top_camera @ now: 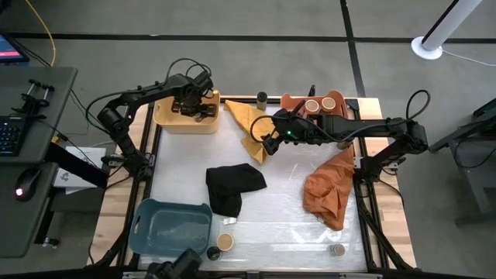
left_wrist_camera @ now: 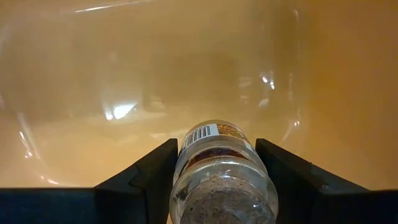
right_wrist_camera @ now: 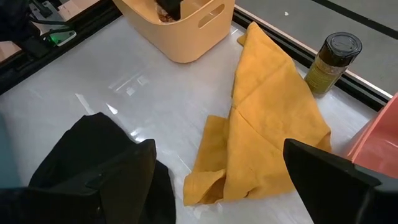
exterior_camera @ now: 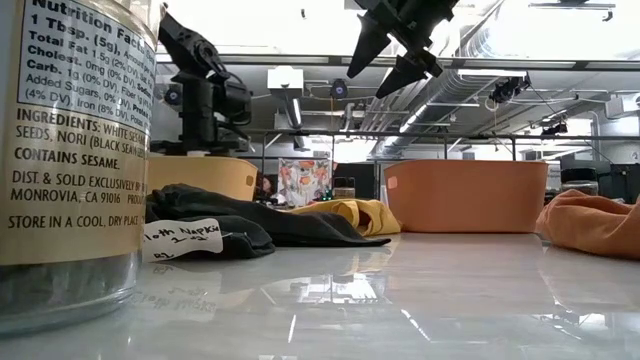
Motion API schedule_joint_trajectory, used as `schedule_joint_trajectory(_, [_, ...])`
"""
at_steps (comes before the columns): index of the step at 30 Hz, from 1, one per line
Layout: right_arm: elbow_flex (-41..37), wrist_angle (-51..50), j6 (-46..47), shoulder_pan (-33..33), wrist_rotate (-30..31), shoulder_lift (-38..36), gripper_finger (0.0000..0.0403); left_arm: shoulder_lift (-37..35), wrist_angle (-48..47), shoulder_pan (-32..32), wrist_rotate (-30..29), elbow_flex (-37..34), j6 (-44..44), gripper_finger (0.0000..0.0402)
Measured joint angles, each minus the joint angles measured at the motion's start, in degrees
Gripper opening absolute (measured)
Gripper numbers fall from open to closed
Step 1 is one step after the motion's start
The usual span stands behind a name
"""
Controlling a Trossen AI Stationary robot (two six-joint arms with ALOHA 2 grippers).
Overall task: Sort spices by type
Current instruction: Put the top brown seasoning bottle into the yellow bin
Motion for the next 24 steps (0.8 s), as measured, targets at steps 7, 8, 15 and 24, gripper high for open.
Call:
schedule_joint_trajectory(7, [0.00, -0.02, -0.45, 0.00, 0.51, 0.00, 0.0348, -0.02, -0.35, -2.10, -0.04, -0.01, -0.03, 0.0199])
schedule_joint_trajectory(8, [0.00, -0.02, -0.45, 0.00, 0.51, 0.00, 0.0348, -0.02, -0.37, -2.34, -0.40, 0.00, -0.09, 0.0199])
schedule_joint_trajectory(15, [0.00, -0.04, -0.45, 0.00, 0.49, 0.00, 0.0348, -0.02, -0.98, -3.86, -4.29, -0.02, -5.43, 0.0199])
schedule_joint_trajectory(24, [0.00, -0.04, -0.43, 0.00, 0.47, 0.00, 0.0348, 0.00, 1.10, -3.70, -6.28, -0.04, -7.16, 0.0199])
